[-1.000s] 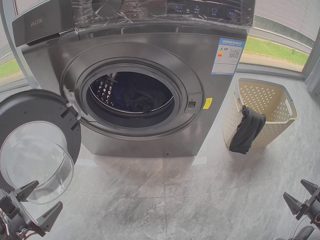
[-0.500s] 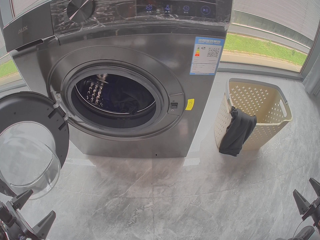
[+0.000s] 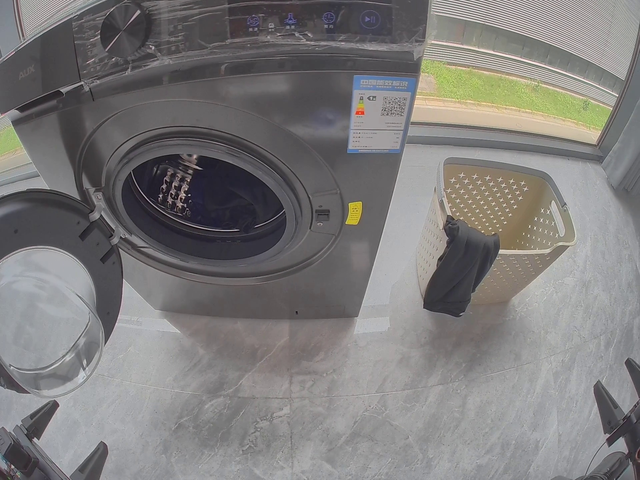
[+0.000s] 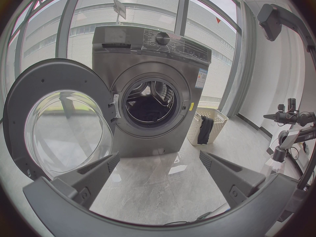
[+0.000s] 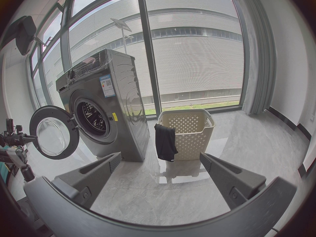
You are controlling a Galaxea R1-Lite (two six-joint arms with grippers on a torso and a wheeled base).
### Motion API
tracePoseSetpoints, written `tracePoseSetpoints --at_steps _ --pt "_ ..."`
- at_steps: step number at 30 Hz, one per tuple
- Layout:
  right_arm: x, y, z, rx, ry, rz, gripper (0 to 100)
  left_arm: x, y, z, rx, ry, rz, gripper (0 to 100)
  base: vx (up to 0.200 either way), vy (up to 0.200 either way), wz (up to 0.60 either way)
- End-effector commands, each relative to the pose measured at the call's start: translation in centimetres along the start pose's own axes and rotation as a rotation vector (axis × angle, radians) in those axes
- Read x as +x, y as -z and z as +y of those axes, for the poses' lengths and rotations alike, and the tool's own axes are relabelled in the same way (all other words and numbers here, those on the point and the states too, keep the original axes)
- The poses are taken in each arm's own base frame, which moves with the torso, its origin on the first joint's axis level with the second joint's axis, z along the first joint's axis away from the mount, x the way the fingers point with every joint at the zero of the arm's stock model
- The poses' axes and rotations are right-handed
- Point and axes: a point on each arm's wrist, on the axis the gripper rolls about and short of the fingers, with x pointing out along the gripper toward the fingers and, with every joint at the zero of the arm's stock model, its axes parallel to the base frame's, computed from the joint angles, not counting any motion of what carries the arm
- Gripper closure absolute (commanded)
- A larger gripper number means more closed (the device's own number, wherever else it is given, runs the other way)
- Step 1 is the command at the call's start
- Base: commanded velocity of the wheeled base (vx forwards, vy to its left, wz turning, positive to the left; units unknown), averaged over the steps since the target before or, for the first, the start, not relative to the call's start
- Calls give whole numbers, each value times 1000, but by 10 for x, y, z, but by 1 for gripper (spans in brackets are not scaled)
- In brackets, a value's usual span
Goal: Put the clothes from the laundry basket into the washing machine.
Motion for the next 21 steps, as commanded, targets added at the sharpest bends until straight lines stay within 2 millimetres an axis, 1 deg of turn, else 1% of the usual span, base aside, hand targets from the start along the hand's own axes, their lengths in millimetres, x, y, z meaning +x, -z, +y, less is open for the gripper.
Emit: tracePoseSetpoints --at_steps 1,3,7,13,16,17,21 --pt "-4 5 0 1 -8 -30 0 -1 5 0 0 -13 -15 0 0 0 0" --pt "-6 5 0 2 -15 -42 0 -1 6 0 4 -25 -6 0 0 0 0" --pt "-6 5 0 1 -14 -33 0 -1 10 1 20 -106 45 0 0 0 0" --pt "-6 -1 0 1 -15 -42 0 -1 10 1 16 -129 44 0 0 -200 0" --pt "-6 -4 1 2 -15 -46 0 -1 11 0 16 -175 43 0 0 -200 0" --pt "-4 -10 1 1 -16 -42 0 -1 11 0 13 -184 43 0 0 -200 0" --pt "3 -24 3 1 -17 -12 0 -1 11 -1 13 -202 41 0 0 -200 0"
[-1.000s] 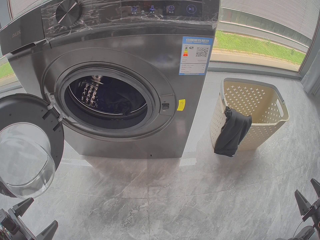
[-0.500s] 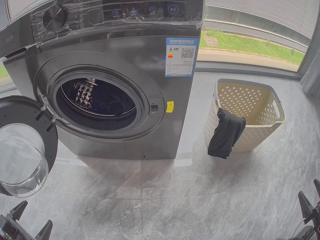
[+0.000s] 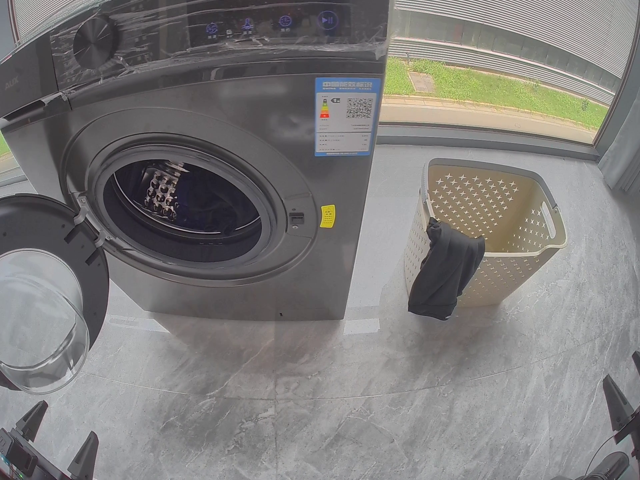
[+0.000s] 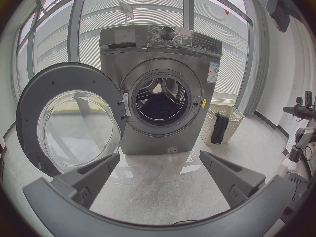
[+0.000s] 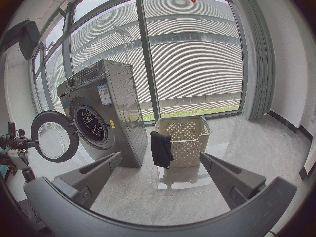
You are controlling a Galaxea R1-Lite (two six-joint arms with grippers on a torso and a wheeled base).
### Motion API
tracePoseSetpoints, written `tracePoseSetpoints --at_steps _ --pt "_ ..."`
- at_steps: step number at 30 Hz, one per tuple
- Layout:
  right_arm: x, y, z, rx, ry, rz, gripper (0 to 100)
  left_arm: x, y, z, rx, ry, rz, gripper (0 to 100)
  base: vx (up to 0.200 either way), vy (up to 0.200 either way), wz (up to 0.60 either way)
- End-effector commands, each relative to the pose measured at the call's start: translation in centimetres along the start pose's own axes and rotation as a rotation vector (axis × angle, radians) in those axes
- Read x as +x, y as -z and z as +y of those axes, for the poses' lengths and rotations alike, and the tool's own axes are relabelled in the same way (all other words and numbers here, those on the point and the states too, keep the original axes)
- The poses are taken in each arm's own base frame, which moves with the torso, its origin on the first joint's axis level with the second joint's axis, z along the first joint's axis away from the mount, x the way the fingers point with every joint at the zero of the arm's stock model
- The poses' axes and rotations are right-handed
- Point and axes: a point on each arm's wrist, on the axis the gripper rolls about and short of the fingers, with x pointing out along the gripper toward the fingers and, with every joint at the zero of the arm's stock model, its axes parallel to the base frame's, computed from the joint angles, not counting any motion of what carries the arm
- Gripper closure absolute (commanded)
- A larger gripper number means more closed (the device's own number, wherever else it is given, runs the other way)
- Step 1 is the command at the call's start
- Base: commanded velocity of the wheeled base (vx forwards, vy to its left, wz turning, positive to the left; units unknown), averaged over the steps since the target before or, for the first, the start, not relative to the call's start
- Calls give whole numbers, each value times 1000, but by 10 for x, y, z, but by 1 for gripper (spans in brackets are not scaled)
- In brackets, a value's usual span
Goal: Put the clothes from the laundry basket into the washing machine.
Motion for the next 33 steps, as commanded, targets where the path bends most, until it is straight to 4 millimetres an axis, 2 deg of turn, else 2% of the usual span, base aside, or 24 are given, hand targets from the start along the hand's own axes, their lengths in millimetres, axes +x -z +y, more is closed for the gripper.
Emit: tracePoseSetpoints --at_steps 1,5,6,8,9,10,15,18,23,28,33 --pt "9 -14 1 -1 0 37 0 1 4 -1 5 -26 18 0 0 -200 0" --pt "38 -35 4 -3 0 157 0 2 3 -1 29 30 30 0 0 -150 0" --pt "38 -35 4 -3 0 157 0 2 3 -1 31 34 38 0 0 0 0" --pt "71 -48 7 9 -12 269 0 2 3 -1 32 48 33 0 0 0 0" --pt "71 -48 7 9 -12 269 0 2 3 -1 32 48 33 0 0 0 0" --pt "94 -49 8 22 -13 341 0 1 3 -1 26 65 26 0 0 0 0" --pt "132 -35 14 66 -66 444 0 1 4 -1 19 62 18 0 0 0 0" --pt "139 -24 20 68 -103 458 0 2 4 -1 18 49 20 0 0 0 0" --pt "142 -17 27 64 -147 470 0 2 4 -2 22 -63 33 0 0 -200 0" --pt "149 -15 28 58 -150 490 0 5 2 -2 26 -14 66 0 0 -200 0" --pt "163 -12 35 54 -169 528 0 7 2 -2 34 20 96 0 0 0 0"
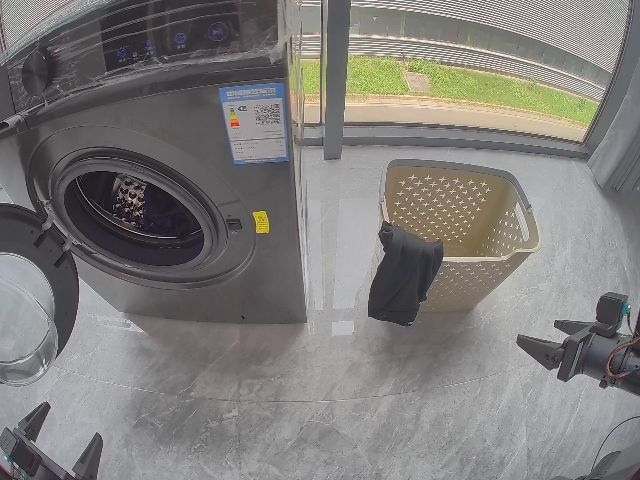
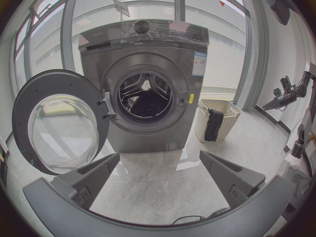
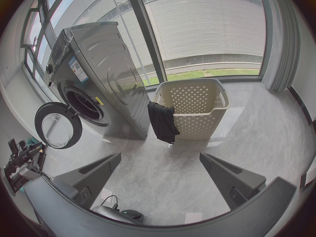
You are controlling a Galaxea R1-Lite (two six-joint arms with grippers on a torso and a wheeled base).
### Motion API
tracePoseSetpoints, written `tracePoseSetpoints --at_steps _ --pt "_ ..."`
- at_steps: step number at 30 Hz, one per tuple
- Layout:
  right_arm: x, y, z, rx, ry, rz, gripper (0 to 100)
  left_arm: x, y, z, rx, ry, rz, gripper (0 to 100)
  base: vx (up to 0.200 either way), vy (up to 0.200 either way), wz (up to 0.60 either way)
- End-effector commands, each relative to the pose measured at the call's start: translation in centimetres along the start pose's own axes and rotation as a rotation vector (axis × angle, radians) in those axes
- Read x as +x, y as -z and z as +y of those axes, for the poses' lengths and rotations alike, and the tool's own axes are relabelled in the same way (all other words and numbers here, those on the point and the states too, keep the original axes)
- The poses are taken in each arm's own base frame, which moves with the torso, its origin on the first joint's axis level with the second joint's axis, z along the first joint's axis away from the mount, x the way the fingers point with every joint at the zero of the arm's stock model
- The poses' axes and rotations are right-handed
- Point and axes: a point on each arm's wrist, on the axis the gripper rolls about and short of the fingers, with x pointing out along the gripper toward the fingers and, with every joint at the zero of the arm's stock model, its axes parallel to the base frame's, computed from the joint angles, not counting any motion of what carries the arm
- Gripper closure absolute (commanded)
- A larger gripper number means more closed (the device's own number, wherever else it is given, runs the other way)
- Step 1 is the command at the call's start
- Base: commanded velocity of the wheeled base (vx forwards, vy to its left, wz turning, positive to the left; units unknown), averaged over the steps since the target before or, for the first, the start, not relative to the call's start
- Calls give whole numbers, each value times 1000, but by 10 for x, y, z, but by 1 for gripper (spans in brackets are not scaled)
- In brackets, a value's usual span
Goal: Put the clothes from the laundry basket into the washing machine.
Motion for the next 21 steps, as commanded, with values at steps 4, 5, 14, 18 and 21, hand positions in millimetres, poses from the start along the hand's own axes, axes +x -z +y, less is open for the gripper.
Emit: tracePoseSetpoints --at_steps 4,5,14,18,21 --pt "34 0 10 -17 -42 84 0 0 3 1 -4 54 -5 0 0 0 0" --pt "37 0 11 -21 -51 81 0 0 3 1 -4 51 -7 0 0 0 0" --pt "66 7 25 -22 -71 87 0 -2 4 0 -5 44 -28 0 0 -156 0" --pt "77 11 30 -15 -82 102 0 -2 4 0 -3 46 -26 0 0 -100 0" --pt "88 13 35 -21 -97 104 0 -2 4 0 -3 46 -26 0 0 0 0"
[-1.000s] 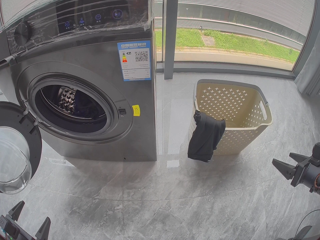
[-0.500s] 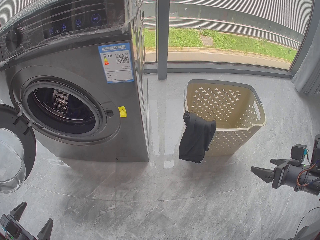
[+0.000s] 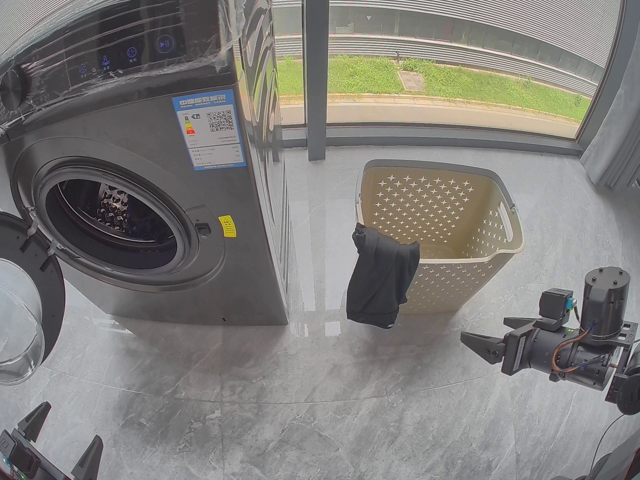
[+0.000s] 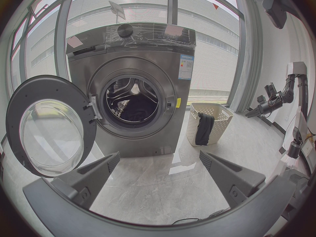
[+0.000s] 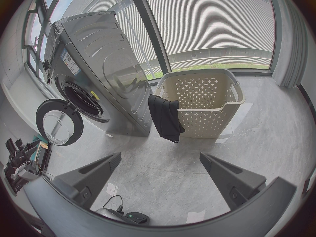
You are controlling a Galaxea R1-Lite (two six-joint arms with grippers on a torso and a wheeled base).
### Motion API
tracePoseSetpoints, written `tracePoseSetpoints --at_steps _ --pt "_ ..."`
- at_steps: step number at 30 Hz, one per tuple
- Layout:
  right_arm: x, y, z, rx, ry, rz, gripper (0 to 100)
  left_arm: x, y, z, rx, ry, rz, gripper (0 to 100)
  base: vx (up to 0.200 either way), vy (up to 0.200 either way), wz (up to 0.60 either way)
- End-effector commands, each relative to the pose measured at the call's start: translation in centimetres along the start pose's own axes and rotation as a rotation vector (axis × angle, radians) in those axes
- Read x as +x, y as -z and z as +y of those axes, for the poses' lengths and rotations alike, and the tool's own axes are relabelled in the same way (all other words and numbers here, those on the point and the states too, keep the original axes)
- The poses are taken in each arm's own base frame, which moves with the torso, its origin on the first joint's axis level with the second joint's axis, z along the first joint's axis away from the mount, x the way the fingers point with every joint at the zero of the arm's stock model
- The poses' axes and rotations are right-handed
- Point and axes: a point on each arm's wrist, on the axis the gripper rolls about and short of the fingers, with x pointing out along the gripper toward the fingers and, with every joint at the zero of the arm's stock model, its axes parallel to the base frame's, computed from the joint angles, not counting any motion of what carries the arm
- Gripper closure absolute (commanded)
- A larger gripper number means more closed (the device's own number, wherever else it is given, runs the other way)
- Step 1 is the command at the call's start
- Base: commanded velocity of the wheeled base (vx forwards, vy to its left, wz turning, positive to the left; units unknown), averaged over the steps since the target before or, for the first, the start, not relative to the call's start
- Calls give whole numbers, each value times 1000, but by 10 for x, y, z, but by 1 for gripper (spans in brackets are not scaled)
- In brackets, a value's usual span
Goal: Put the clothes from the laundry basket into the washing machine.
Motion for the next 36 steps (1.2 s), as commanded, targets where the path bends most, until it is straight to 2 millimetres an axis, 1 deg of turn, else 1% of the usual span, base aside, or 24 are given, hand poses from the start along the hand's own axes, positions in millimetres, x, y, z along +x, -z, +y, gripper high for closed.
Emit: tracePoseSetpoints --at_steps 1,7,10,12,14,19,24,25,27,29,30,31,36 --pt "22 10 6 -12 -15 58 0 1 4 0 1 1 10 0 0 0 0" --pt "41 12 16 -30 -41 35 0 1 4 0 -2 1 8 0 0 0 0" --pt "49 14 18 -33 -27 34 0 1 4 0 -2 -1 8 0 0 0 0" --pt "55 15 19 -35 -28 28 0 1 4 0 -4 1 8 0 200 0 0" --pt "57 15 19 -35 -28 25 0 1 4 0 -4 1 8 0 200 0 0" --pt "74 17 21 -36 -18 30 0 1 4 0 -4 1 8 0 200 0 0" --pt "86 15 24 -38 -13 25 0 1 4 0 -4 -1 8 0 0 0 0" --pt "92 16 24 -39 -13 30 0 1 4 0 -2 -1 8 0 0 0 0" --pt "97 17 25 -40 -11 36 0 1 4 0 -4 -18 11 0 0 0 0" --pt "97 17 25 -40 -11 36 0 1 4 0 -3 -24 11 0 0 0 0" --pt "100 16 29 -42 -21 30 0 -2 5 -3 -2 -142 -23 0 0 0 0" --pt "100 16 30 -39 -23 30 0 -2 5 -3 -2 -155 -31 0 0 0 0" --pt "103 19 29 -31 -18 42 0 -5 5 -3 0 -104 -63 0 0 0 0"
